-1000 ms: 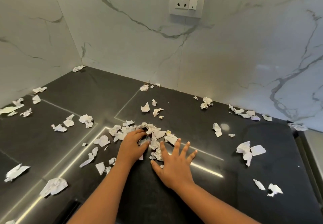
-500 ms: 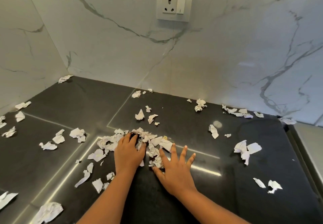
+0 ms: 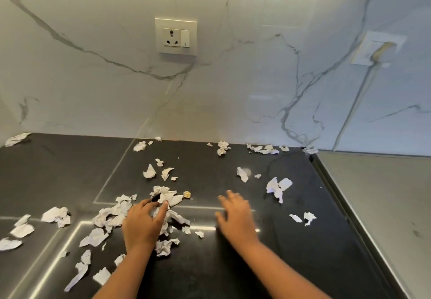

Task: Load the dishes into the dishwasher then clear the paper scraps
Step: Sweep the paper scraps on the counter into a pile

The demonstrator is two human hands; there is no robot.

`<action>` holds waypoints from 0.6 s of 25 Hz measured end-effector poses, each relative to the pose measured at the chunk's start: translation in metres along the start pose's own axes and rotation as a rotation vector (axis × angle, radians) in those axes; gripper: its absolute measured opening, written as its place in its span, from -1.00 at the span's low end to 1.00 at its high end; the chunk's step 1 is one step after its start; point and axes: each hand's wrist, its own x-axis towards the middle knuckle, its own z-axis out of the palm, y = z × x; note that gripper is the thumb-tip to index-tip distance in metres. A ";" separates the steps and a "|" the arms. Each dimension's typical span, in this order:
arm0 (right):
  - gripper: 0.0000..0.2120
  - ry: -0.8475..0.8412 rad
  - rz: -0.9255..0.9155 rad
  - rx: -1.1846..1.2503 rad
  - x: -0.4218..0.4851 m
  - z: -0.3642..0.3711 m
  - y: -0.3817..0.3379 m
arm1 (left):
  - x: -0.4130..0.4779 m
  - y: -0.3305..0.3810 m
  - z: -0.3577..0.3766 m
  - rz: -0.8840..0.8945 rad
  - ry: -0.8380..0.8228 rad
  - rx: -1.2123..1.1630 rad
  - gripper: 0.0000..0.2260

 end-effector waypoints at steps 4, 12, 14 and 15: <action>-0.49 0.038 0.539 -0.328 -0.008 -0.041 0.084 | 0.003 -0.004 0.007 0.007 -0.056 0.115 -0.47; -0.45 -0.273 0.049 -0.210 -0.027 -0.014 0.038 | -0.001 0.004 0.005 -0.018 -0.085 0.245 -0.41; -0.43 -0.217 -0.077 -0.132 -0.015 -0.022 0.036 | -0.001 0.006 0.004 -0.012 -0.080 0.258 -0.38; -0.40 -0.131 -0.044 -0.127 -0.006 -0.027 0.043 | -0.001 0.006 0.004 -0.019 -0.088 0.265 -0.36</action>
